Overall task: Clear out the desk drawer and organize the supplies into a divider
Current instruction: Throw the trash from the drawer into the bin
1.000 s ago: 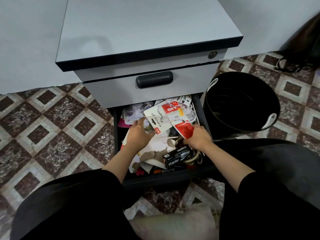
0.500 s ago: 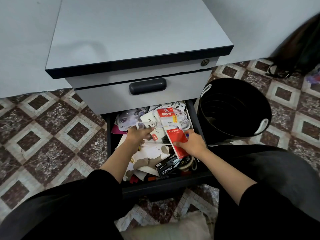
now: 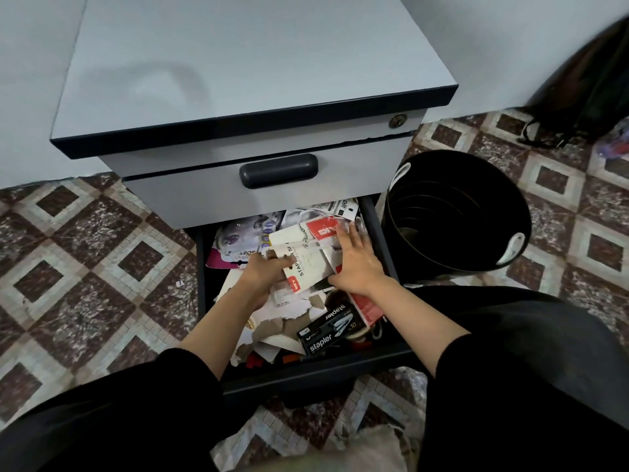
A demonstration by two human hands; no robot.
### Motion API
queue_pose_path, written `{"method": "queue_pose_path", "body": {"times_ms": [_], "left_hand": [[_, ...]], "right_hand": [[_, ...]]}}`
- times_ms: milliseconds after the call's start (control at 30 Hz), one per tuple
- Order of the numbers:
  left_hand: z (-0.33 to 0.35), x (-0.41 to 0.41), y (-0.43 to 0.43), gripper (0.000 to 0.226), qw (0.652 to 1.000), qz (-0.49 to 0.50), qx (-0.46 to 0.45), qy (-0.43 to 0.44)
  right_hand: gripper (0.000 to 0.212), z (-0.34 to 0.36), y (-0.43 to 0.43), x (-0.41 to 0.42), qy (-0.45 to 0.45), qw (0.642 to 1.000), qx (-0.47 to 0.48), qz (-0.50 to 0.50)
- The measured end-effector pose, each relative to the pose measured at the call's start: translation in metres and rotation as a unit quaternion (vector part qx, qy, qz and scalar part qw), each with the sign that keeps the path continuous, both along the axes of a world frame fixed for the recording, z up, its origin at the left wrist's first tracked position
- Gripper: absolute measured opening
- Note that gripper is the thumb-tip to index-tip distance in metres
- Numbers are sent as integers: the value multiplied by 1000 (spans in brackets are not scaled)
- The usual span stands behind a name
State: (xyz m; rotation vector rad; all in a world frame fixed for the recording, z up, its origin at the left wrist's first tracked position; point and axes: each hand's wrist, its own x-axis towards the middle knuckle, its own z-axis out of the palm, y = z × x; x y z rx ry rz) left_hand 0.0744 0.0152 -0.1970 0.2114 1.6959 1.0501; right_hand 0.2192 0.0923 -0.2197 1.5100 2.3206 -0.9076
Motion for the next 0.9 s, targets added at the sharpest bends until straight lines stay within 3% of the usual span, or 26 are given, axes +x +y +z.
{"method": "queue_pose_path", "body": {"times_ms": [100, 233, 400, 500, 600, 900], "left_hand": [[0, -2, -2, 7, 1000, 7, -14, 11], [-5, -9, -8, 28, 999, -9, -19, 40], [-3, -15, -15, 20, 999, -11, -13, 51], [5, -19, -24, 25, 999, 15, -9, 51], [18, -19, -37, 6, 998, 27, -5, 55], [51, -14, -72, 21, 992, 17, -10, 127]], "right_hand": [[95, -2, 1, -4, 2, 1000, 1, -19], [79, -5, -1, -2, -8, 999, 45, -29], [44, 6, -4, 5, 16, 992, 117, -44], [38, 22, -3, 11, 31, 984, 160, -69], [30, 36, -1, 20, 53, 975, 192, -102], [18, 62, -11, 43, 96, 967, 179, -155]]}}
